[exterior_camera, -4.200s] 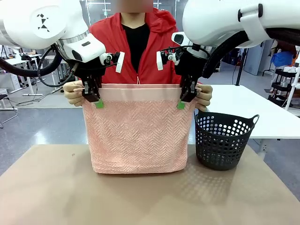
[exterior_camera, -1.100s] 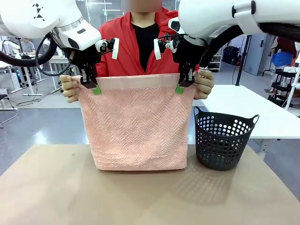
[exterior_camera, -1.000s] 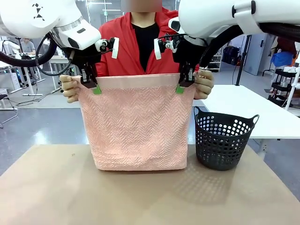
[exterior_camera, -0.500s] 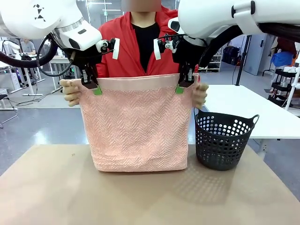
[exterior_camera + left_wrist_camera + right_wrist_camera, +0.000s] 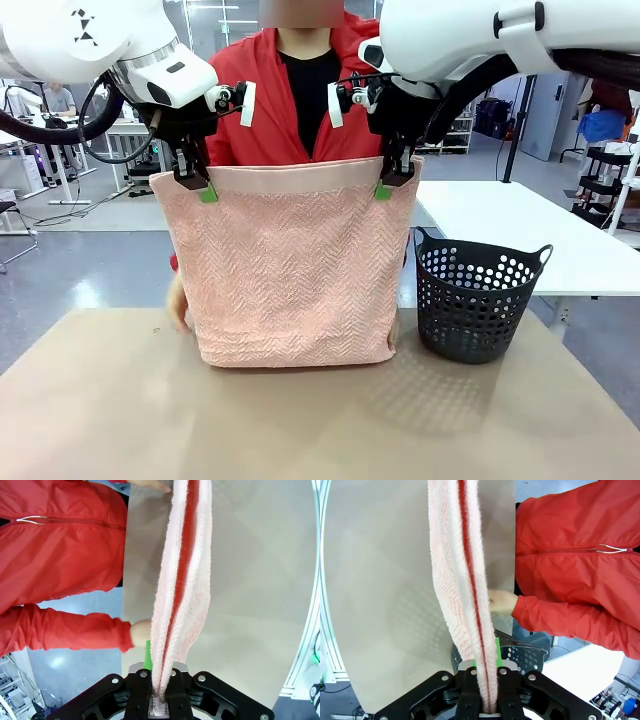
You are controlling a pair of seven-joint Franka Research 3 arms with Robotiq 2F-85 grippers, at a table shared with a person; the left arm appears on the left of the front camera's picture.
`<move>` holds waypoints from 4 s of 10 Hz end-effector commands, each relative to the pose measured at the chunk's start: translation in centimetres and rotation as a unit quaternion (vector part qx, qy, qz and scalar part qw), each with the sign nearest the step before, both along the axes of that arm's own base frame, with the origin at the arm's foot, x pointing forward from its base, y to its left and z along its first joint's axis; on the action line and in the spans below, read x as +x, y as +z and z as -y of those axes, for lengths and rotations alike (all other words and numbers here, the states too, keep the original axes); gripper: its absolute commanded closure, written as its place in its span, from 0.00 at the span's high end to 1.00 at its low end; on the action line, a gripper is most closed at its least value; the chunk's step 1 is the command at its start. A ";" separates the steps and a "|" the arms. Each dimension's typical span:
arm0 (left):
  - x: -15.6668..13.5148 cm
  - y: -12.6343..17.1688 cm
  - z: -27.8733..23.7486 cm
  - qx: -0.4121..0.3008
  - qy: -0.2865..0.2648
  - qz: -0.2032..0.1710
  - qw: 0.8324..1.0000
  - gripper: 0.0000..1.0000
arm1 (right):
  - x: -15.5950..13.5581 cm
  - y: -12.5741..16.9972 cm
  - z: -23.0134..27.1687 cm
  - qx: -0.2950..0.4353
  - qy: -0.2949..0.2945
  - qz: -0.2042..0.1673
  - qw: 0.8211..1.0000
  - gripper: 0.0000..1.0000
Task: Fold the towel.
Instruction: Release the end of the 100 cm Hotel Towel you were holding.
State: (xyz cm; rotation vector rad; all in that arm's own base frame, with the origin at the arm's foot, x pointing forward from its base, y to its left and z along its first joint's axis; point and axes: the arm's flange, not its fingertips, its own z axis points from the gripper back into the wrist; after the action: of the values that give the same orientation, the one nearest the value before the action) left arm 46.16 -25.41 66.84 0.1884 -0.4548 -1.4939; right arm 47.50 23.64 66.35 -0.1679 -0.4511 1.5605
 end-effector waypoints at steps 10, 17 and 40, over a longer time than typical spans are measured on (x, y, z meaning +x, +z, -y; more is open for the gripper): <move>-0.1 0.1 -0.2 0.004 0.000 0.002 1.000 0.00 | 0.0 0.1 0.1 0.000 -0.001 0.000 1.000 0.00; -0.1 0.1 -0.2 0.004 0.000 0.002 1.000 0.00 | 0.0 0.1 0.1 0.000 -0.001 0.000 1.000 0.00; -1.3 3.1 -0.3 -0.031 0.009 0.010 0.999 0.44 | -1.2 4.3 1.1 0.021 -0.032 0.039 0.998 0.70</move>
State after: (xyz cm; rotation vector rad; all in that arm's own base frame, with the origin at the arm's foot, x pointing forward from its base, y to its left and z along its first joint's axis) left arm 45.58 -25.40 68.43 0.1902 -0.4880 -1.4854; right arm 46.96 22.85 69.04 -0.1970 -0.5022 1.5313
